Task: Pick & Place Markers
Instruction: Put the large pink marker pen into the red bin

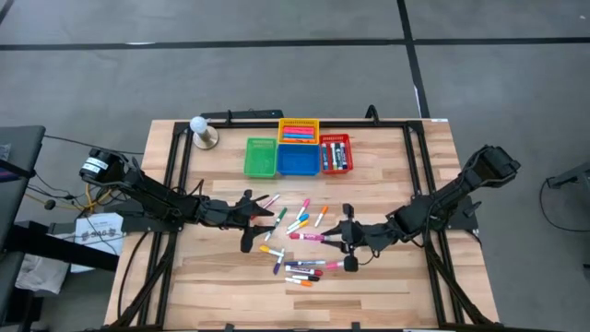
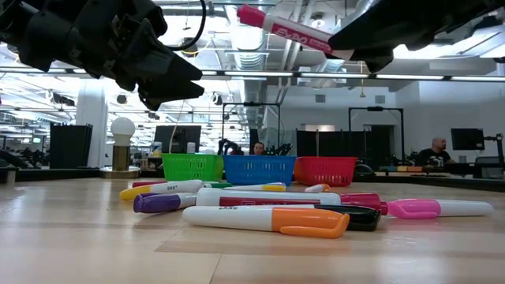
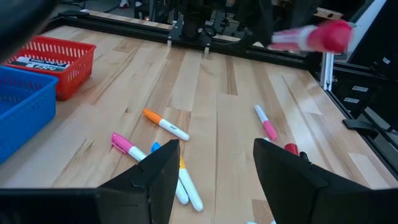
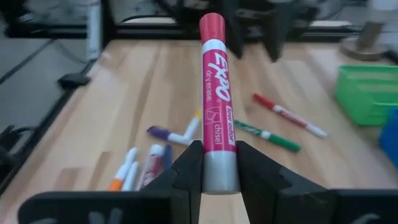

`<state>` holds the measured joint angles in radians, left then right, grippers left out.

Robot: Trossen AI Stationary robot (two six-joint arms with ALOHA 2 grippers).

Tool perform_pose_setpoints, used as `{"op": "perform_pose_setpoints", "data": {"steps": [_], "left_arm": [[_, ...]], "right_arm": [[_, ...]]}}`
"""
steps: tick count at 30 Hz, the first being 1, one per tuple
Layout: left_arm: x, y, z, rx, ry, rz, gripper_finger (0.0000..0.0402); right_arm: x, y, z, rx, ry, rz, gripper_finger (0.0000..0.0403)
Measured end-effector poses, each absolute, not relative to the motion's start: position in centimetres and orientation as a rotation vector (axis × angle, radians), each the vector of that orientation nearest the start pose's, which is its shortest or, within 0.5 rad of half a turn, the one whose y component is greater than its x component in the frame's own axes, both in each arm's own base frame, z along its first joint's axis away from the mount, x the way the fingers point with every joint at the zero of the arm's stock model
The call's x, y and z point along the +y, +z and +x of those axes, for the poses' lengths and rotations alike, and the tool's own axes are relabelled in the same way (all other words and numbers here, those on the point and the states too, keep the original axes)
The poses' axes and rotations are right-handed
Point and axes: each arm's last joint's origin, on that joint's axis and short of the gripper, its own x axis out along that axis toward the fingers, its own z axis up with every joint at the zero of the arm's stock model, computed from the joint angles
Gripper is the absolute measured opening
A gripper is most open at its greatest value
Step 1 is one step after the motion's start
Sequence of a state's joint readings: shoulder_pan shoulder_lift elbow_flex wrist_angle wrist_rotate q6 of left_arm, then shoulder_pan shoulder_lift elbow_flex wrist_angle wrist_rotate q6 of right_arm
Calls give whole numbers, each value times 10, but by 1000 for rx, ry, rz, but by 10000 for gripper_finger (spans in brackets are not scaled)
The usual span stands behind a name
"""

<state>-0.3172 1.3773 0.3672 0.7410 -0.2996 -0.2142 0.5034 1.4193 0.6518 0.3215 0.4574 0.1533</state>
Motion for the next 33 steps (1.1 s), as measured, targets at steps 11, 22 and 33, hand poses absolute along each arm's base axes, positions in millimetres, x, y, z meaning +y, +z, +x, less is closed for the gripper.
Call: {"op": "perform_pose_setpoints", "data": {"steps": [11,22,33], "left_arm": [[-67,162,233,257,10,-131,205],[-67,162,233,254,7,-111,205],[-66,163,233,235,53,-102,205]], "right_arm": [[103,197,250,255,-614,43,76],[98,197,251,234,-693,27,76],[24,192,267,314,-898,33,76]]}}
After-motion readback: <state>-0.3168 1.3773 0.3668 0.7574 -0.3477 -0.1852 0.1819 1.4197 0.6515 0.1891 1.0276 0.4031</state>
